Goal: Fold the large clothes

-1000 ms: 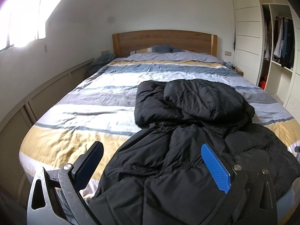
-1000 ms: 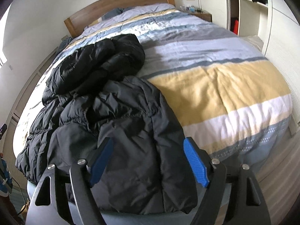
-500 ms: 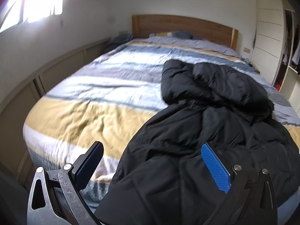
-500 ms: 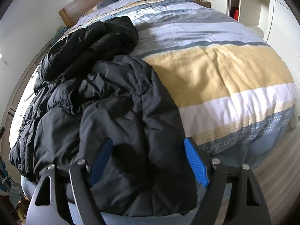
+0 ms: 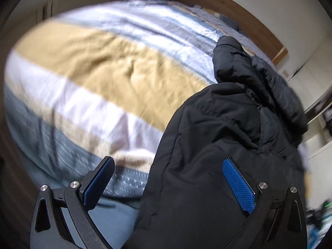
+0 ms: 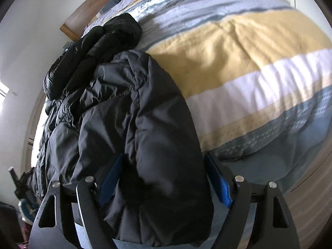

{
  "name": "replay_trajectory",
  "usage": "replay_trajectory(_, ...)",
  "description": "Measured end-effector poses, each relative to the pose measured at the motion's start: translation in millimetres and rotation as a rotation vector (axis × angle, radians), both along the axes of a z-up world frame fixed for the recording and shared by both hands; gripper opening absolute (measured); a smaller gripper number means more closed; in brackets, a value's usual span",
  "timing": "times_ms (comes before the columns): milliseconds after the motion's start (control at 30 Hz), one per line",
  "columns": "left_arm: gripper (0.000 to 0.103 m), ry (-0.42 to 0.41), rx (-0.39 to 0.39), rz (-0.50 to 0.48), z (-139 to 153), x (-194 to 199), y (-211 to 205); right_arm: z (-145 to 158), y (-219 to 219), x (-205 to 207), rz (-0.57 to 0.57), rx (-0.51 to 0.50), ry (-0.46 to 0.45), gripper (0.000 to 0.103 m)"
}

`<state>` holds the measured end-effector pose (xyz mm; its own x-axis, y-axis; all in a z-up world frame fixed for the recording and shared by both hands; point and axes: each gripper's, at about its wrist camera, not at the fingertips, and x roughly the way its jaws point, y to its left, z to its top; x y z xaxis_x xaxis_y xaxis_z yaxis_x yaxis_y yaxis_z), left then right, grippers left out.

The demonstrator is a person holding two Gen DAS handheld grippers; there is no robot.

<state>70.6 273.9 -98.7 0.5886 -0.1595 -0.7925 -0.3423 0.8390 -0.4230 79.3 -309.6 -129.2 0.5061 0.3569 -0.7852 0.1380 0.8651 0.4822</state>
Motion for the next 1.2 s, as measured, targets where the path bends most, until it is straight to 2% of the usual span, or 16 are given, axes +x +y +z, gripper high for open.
replay_trajectory(100, 0.102, -0.013, -0.202, -0.014, -16, -7, 10, -12, -2, 0, 0.015, 0.099, 0.012, 0.078)
replay_trajectory(167, 0.102, -0.022, -0.31, -0.026, -24, -10, 11, -18, -1, 0, 0.035, 0.171, 0.021, 0.079)
replay_trajectory(233, 0.102, -0.036, -0.401, -0.05, -29, -12, 8, -21, 0, 0, 0.06, 0.232, 0.019, 0.079)
replay_trajectory(333, 0.102, -0.046, -0.474, -0.079, -30, -14, -1, -21, 3, -2, 0.089, 0.323, -0.004, 0.079)
replay_trajectory(400, 0.102, -0.052, -0.492, -0.104, -27, -13, -8, -21, 6, -2, 0.106, 0.369, -0.019, 0.079)
replay_trajectory(500, 0.098, -0.06, -0.489, -0.136, -21, -12, -19, -18, 12, -5, 0.136, 0.385, -0.038, 0.078)
replay_trajectory(633, 0.076, -0.052, -0.482, -0.156, -16, -9, -28, -19, 15, -8, 0.159, 0.39, -0.053, 0.075)
replay_trajectory(700, 0.072, -0.042, -0.477, -0.158, -15, -10, -32, -22, 12, -10, 0.149, 0.419, -0.067, 0.068)
replay_trajectory(767, 0.066, -0.037, -0.479, -0.165, -13, -8, -37, -25, 11, -12, 0.146, 0.45, -0.075, 0.054)
replay_trajectory(900, 0.059, -0.005, -0.444, -0.198, -5, -2, -53, -26, 15, -11, 0.175, 0.449, -0.071, 0.04)
replay_trajectory(967, 0.039, 0.009, -0.426, -0.209, -1, 2, -60, -22, 19, -8, 0.184, 0.45, -0.085, 0.03)
replay_trajectory(1067, 0.021, 0.012, -0.426, -0.217, 12, 8, -66, -4, 27, -4, 0.212, 0.452, -0.132, 0.022)
replay_trajectory(1200, 0.015, -0.045, -0.413, -0.26, 58, 21, -74, 38, 32, 8, 0.25, 0.446, -0.233, 0.019)
